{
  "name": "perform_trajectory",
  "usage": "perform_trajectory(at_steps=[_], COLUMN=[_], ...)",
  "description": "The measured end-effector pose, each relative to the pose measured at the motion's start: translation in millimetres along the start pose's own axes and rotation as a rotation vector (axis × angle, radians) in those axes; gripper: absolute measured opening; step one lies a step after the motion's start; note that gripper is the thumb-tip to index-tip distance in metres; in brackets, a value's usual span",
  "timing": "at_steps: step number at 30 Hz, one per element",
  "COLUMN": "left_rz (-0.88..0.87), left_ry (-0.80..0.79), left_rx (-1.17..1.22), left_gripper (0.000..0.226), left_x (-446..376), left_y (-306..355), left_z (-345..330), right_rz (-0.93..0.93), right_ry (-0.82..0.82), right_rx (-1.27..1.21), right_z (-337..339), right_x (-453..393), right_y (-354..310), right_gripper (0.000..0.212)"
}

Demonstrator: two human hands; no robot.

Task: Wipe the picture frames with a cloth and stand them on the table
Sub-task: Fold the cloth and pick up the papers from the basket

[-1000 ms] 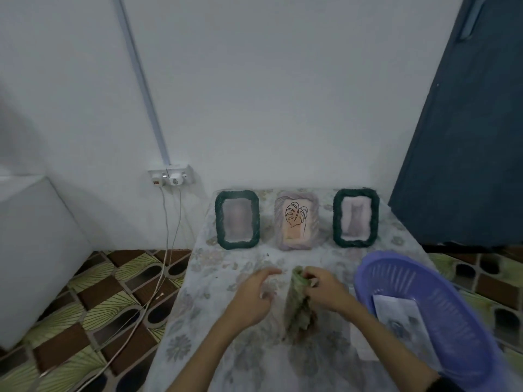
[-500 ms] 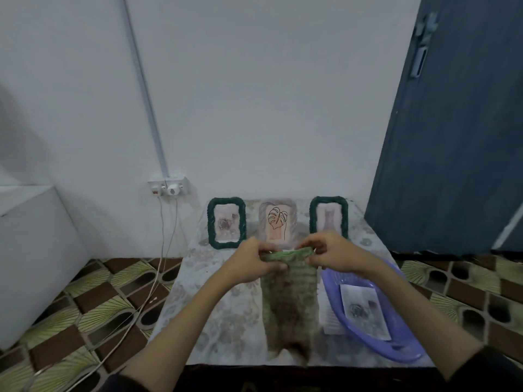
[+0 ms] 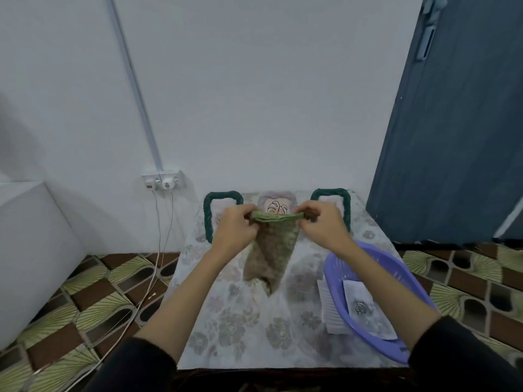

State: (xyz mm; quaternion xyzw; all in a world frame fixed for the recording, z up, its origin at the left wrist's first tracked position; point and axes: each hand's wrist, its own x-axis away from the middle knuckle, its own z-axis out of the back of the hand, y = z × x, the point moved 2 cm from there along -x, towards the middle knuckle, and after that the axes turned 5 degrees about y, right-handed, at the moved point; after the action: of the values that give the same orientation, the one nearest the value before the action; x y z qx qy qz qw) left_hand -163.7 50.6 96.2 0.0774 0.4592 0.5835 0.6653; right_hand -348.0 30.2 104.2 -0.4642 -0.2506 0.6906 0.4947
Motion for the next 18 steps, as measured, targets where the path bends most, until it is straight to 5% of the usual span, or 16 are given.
perform_trajectory(at_steps=[5,12,18], left_rz=[-0.097,0.102,0.312], left_ry=[-0.044,-0.768,-0.715], left_rx=[-0.045,-0.375,-0.143], left_gripper=[0.023,0.034,0.038], left_x=[28,164,167], left_y=[-29,-111,-114], left_z=[-7,-81,-81], right_rz=[0.033,-0.187,-0.303], right_ry=[-0.150,-0.724,-0.714], right_rx=[0.051,0.406,0.213], right_z=[-11,-81,-85], right_x=[18,133,134], right_y=[26,153,149], right_gripper=[0.016,0.025,0.026])
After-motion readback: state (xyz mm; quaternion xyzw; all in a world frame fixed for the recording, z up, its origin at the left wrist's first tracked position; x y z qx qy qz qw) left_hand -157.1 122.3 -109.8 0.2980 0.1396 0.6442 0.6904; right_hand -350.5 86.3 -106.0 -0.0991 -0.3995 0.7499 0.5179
